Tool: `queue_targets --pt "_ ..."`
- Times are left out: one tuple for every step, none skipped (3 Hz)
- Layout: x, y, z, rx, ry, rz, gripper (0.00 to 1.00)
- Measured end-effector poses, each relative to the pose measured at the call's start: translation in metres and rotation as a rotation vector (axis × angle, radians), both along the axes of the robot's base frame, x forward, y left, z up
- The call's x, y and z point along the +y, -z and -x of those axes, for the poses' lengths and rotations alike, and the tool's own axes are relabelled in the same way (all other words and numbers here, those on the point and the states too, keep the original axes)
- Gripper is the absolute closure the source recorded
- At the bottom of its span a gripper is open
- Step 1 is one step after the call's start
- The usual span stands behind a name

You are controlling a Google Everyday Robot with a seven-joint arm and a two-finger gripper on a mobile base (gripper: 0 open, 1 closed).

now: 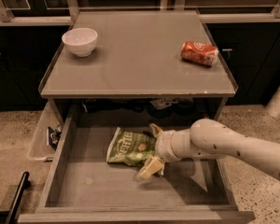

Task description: Pick green jalapeno chip bag from top drawer and place on counter

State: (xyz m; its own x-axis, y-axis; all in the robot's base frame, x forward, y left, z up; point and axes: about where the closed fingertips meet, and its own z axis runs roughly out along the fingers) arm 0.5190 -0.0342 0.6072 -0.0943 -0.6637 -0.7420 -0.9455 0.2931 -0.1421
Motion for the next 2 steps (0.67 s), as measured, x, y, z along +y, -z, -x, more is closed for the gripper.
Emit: queue_targets --pt "0.0033 0.0064 -0.0021 0.007 0.0 -0.008 0.0" --pt "0.0033 0.0064 -0.0021 0.007 0.0 -0.008 0.18"
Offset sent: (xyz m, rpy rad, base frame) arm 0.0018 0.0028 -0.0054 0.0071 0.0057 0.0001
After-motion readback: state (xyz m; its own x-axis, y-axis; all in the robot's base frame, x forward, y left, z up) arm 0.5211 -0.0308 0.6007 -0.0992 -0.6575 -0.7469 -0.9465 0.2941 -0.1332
